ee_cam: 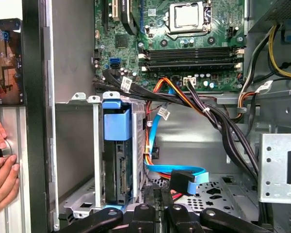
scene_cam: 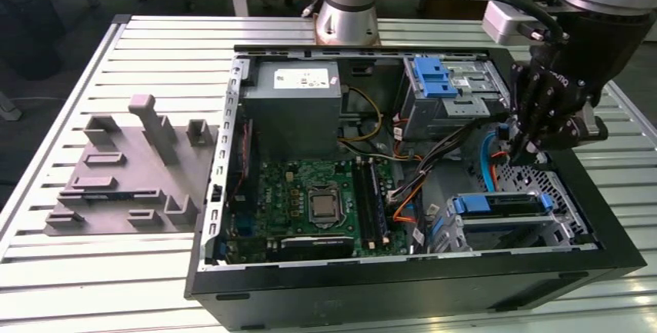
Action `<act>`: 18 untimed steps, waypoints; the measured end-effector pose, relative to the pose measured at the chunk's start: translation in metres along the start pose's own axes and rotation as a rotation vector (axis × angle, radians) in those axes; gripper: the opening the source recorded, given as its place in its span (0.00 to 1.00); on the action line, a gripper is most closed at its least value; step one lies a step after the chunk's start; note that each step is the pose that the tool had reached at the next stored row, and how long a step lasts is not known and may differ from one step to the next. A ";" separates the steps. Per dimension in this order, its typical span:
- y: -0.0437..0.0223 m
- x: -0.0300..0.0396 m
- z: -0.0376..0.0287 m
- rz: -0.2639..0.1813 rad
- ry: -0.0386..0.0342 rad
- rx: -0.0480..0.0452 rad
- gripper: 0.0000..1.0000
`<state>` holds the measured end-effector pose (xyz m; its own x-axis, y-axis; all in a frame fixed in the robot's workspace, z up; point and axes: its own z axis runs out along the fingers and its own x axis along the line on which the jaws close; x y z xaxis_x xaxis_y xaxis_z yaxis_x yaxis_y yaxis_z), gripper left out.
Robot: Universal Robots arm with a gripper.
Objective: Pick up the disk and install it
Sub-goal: 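Insert the first disk wire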
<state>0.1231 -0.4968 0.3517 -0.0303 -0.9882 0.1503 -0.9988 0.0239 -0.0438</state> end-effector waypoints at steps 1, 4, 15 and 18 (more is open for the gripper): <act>0.0000 0.0016 0.0005 0.000 0.0000 0.0000 0.16; -0.0001 0.0056 0.0019 0.000 -0.0001 0.0000 0.16; -0.0002 0.0153 0.0069 0.000 -0.0027 -0.0002 0.16; -0.0002 0.0157 0.0071 0.000 -0.0028 -0.0002 0.16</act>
<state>0.1231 -0.5134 0.3470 -0.0303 -0.9886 0.1475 -0.9988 0.0241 -0.0437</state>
